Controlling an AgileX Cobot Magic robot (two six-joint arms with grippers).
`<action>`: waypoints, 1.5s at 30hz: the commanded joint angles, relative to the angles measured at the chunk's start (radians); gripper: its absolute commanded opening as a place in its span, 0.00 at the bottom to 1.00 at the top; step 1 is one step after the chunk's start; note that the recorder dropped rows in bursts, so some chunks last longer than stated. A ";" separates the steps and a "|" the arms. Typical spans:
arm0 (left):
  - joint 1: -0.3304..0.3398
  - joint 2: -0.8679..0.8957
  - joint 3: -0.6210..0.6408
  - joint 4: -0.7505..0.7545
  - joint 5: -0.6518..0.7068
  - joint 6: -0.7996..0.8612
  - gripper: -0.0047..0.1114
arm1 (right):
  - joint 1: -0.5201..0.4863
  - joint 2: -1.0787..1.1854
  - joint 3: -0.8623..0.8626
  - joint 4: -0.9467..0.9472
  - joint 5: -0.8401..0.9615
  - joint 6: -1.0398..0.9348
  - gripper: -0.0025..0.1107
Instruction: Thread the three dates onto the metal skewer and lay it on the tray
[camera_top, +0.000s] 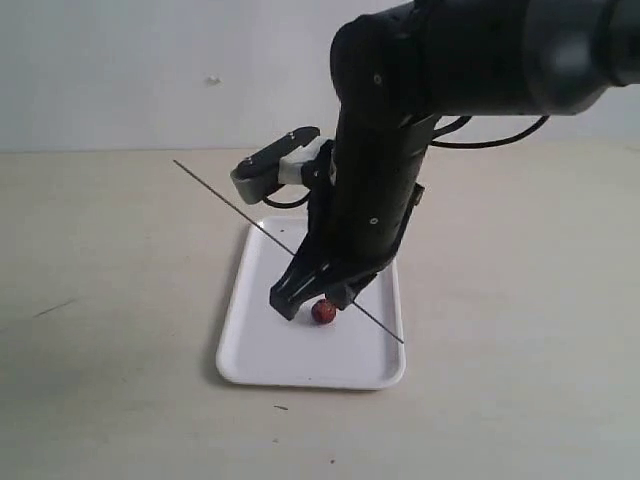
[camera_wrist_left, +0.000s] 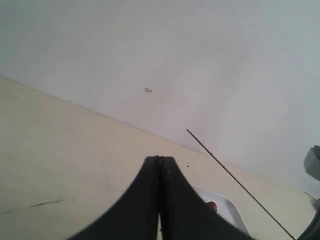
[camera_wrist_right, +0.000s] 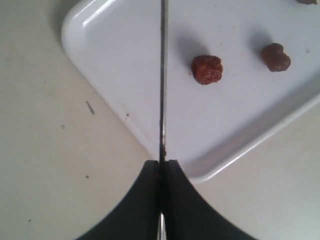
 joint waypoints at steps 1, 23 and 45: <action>0.002 -0.003 0.004 -0.007 0.002 0.003 0.04 | 0.001 -0.100 0.096 0.027 0.032 0.006 0.02; 0.002 -0.003 0.004 0.008 -0.181 0.006 0.04 | 0.001 -0.581 0.507 0.070 -0.043 0.077 0.02; 0.002 -0.003 -0.033 -0.661 -0.653 0.393 0.04 | 0.001 -0.623 0.507 0.079 -0.038 0.075 0.02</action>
